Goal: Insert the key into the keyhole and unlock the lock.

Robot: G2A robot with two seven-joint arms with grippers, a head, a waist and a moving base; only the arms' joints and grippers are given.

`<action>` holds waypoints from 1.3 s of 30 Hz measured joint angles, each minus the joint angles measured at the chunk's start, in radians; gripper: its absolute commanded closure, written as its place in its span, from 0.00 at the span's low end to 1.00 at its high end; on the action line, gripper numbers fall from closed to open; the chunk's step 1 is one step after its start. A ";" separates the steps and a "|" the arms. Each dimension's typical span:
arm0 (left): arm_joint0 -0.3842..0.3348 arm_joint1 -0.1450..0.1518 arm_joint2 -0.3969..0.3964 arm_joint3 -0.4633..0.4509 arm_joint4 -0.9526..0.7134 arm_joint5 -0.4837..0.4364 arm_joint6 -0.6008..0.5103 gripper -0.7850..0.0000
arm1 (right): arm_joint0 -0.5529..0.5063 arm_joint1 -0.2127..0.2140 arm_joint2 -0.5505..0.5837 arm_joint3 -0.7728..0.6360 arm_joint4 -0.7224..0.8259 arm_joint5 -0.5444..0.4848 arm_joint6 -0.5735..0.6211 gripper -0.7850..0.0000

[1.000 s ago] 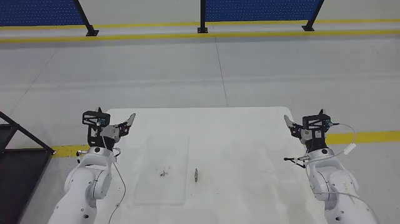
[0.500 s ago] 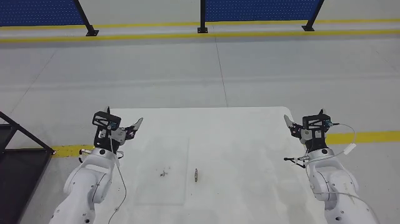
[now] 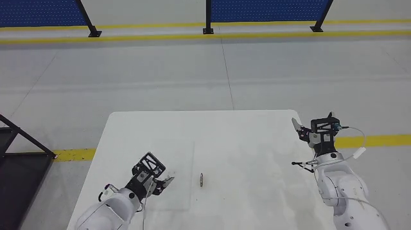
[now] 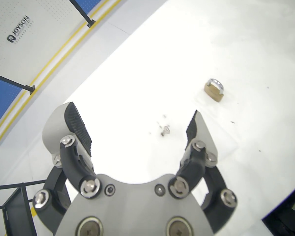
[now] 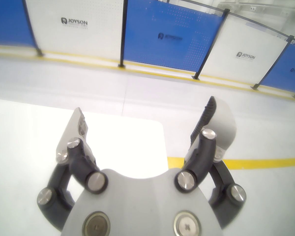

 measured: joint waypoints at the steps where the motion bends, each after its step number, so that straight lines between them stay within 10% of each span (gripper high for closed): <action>1: -0.002 -0.001 0.019 0.003 0.005 0.002 -0.026 0.00 | 0.000 0.000 0.000 0.000 0.000 0.000 0.000 0.00; 4: -0.027 -0.007 0.086 0.024 0.046 0.032 -0.102 0.04 | 0.000 0.000 0.000 0.000 0.000 0.000 0.000 0.00; 8: -0.079 -0.016 0.168 0.080 0.094 0.078 -0.179 0.40 | 0.000 0.000 0.000 0.000 0.000 0.000 0.000 0.00; 39: -0.248 -0.046 0.291 0.326 0.143 0.220 -0.249 0.53 | 0.000 0.000 0.000 0.000 0.000 0.000 0.000 0.00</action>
